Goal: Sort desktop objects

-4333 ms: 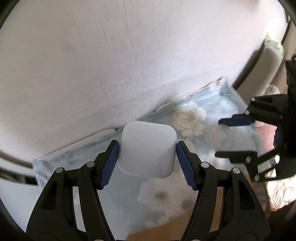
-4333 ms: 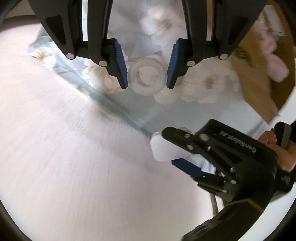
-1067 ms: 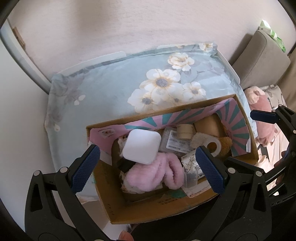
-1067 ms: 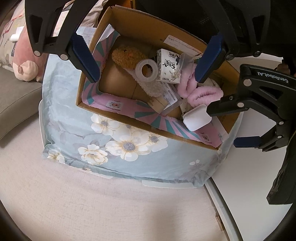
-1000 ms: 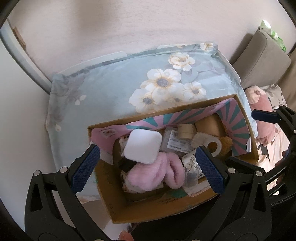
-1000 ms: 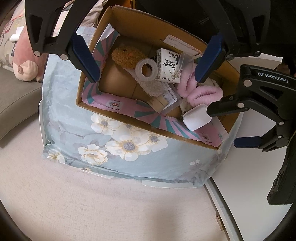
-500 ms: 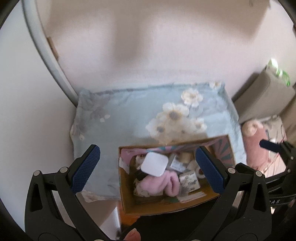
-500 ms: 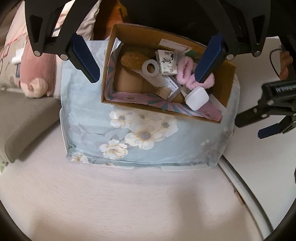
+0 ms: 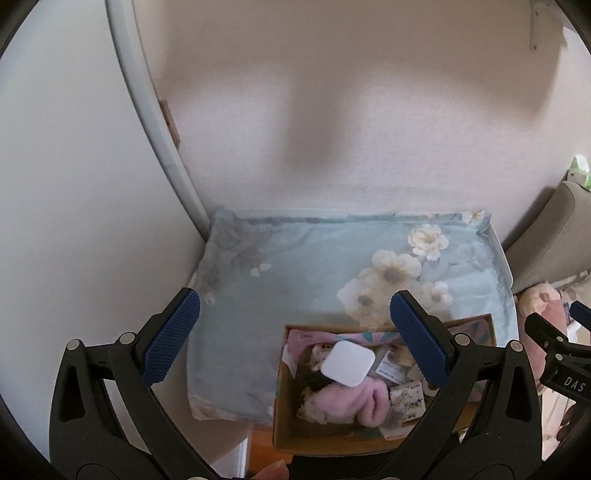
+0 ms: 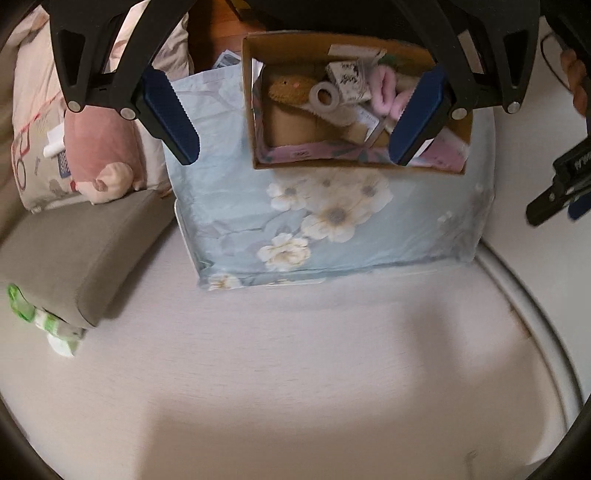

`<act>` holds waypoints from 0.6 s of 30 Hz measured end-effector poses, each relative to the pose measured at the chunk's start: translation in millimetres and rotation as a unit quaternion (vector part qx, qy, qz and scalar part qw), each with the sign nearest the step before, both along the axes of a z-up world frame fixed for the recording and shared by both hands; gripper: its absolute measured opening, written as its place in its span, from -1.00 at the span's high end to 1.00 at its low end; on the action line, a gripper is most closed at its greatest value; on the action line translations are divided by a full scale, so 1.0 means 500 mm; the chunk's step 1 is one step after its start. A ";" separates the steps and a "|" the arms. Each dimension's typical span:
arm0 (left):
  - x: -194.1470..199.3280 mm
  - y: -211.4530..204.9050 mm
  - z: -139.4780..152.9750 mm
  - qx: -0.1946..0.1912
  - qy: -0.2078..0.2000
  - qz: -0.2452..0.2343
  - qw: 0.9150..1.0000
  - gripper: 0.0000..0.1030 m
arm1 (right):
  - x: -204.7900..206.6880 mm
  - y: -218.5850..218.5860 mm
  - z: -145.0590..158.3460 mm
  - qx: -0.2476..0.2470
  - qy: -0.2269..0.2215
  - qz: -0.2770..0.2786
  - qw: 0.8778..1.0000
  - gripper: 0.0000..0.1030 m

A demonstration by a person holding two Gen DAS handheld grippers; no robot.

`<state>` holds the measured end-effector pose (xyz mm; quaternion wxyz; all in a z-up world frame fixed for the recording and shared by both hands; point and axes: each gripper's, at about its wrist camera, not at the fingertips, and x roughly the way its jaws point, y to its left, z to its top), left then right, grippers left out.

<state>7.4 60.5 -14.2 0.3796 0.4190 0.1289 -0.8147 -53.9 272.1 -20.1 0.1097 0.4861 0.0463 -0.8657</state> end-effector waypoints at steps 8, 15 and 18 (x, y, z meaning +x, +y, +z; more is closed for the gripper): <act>-0.005 0.004 -0.013 0.006 -0.009 -0.009 1.000 -0.99 | 0.004 -0.006 -0.010 0.009 -0.005 0.003 1.000 -0.99; 0.001 0.003 -0.008 0.001 -0.004 -0.010 1.000 -0.99 | 0.008 -0.005 -0.006 0.009 -0.002 0.003 1.000 -0.99; 0.001 0.003 -0.010 0.002 -0.004 -0.012 1.000 -0.99 | 0.007 -0.004 -0.006 0.008 -0.002 0.004 1.000 -0.99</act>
